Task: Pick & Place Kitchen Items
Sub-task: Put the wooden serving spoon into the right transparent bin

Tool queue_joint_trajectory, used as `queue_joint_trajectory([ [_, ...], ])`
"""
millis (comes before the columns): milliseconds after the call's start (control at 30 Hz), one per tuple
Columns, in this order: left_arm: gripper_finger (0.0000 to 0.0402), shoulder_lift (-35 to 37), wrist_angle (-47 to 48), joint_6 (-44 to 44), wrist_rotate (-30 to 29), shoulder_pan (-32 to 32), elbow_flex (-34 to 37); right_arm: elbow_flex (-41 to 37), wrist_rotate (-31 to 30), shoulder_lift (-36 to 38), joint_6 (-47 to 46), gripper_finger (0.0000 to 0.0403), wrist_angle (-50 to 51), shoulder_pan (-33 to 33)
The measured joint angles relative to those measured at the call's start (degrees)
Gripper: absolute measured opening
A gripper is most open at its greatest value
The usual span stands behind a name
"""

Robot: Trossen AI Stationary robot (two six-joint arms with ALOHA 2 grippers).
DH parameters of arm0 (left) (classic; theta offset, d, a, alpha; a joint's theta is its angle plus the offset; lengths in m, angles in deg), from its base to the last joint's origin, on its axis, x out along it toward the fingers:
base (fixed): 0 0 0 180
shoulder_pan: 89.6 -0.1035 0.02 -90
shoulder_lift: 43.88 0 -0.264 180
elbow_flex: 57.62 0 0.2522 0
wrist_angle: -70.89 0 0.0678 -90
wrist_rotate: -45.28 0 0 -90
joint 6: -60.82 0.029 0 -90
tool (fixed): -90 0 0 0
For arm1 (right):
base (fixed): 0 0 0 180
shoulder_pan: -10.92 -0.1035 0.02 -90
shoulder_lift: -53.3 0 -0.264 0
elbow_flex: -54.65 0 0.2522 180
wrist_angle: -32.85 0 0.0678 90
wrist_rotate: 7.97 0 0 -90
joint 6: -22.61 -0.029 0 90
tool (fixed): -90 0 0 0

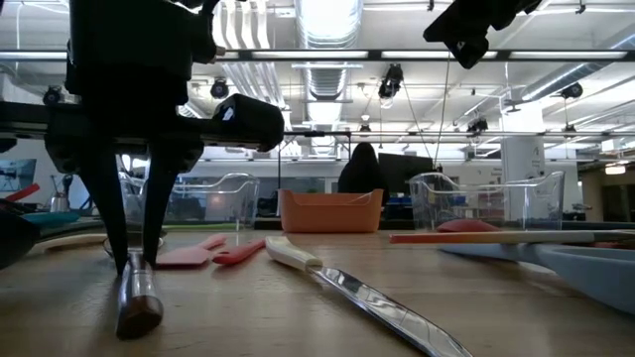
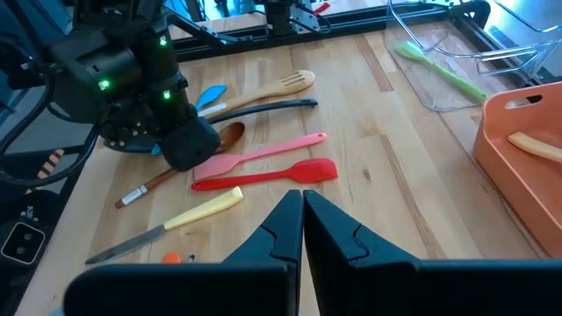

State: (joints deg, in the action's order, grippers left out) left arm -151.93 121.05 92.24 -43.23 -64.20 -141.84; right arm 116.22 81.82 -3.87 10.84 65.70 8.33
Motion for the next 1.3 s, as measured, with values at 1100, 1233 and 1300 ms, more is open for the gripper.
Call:
queue_joint_trajectory([
  [1100, 0.0028, 14.5, -7.8, -9.1, -6.6, -2.8, 0.0, 0.0, 0.0, 0.0, 0.0, 0.0008, -0.1, 0.0],
  [1233, 0.0028, 17.4, -12.7, -8.8, -11.2, -3.9, 0.0, 0.0, 0.0, 0.0, 0.2, 0.0008, -0.1, 0.0],
  [1300, 0.0028, 18.7, -16.0, -8.5, -13.3, -4.7, 0.1, 0.0, 0.0, 0.0, 1.1, 0.0008, -0.1, 0.0],
])
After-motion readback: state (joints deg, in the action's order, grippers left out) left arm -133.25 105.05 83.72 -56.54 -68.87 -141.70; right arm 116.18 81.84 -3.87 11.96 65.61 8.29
